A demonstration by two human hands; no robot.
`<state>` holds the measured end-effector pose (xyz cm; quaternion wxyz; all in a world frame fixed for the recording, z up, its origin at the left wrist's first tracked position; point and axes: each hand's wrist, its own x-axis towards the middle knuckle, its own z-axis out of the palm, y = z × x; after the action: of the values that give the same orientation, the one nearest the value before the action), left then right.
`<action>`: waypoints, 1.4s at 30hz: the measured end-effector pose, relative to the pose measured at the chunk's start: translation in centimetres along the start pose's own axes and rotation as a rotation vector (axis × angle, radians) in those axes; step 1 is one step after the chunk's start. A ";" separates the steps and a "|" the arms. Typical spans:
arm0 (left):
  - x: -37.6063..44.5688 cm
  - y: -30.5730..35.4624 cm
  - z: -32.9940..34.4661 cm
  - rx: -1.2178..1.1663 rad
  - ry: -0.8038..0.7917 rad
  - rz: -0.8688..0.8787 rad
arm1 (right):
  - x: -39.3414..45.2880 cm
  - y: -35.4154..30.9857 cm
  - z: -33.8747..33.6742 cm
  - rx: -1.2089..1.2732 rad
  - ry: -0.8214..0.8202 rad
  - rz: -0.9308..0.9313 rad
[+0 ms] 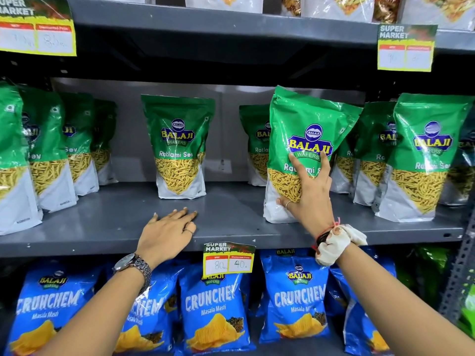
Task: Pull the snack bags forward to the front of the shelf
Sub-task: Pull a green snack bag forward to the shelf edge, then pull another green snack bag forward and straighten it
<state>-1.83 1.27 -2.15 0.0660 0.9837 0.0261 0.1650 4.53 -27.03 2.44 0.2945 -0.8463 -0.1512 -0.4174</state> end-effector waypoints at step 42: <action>-1.0 -18.8 -4.4 -0.170 -0.023 -0.088 | 1.7 -16.4 15.0 -0.095 -0.044 -0.202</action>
<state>-4.78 20.36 -0.98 0.1566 0.9743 0.0547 0.1524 6.57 -4.78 2.68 0.2069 -0.8488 -0.2222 -0.4329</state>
